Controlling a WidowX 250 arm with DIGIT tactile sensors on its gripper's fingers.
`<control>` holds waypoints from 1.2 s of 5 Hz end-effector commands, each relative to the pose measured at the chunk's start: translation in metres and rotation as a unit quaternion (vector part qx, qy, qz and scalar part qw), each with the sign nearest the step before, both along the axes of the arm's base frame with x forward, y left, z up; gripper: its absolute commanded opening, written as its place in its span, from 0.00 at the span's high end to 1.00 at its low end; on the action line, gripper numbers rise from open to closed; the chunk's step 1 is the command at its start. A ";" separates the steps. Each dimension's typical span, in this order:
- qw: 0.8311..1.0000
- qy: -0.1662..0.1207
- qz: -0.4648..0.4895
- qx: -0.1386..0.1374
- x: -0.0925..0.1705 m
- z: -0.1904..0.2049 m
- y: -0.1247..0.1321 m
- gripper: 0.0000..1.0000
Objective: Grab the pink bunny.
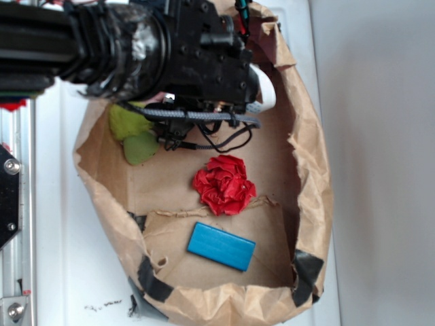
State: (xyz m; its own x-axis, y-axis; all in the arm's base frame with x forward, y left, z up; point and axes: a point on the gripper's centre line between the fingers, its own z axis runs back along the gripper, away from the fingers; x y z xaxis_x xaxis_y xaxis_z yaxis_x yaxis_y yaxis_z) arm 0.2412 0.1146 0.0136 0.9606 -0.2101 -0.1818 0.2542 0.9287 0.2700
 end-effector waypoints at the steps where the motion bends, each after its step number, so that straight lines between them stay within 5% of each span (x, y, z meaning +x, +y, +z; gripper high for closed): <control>1: 1.000 -0.025 0.008 -0.012 -0.003 0.018 -0.001 1.00; 3: 0.990 -0.092 0.009 -0.111 0.003 0.118 -0.029 1.00; 4: 0.985 -0.104 0.011 -0.139 0.011 0.164 -0.033 1.00; 6: 0.975 -0.134 0.022 -0.178 0.045 0.189 -0.034 1.00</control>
State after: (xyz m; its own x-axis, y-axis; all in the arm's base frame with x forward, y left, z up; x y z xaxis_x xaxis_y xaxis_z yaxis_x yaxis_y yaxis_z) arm 0.2892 0.0677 0.1805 0.9794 -0.1731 0.1043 0.1791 0.9825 -0.0514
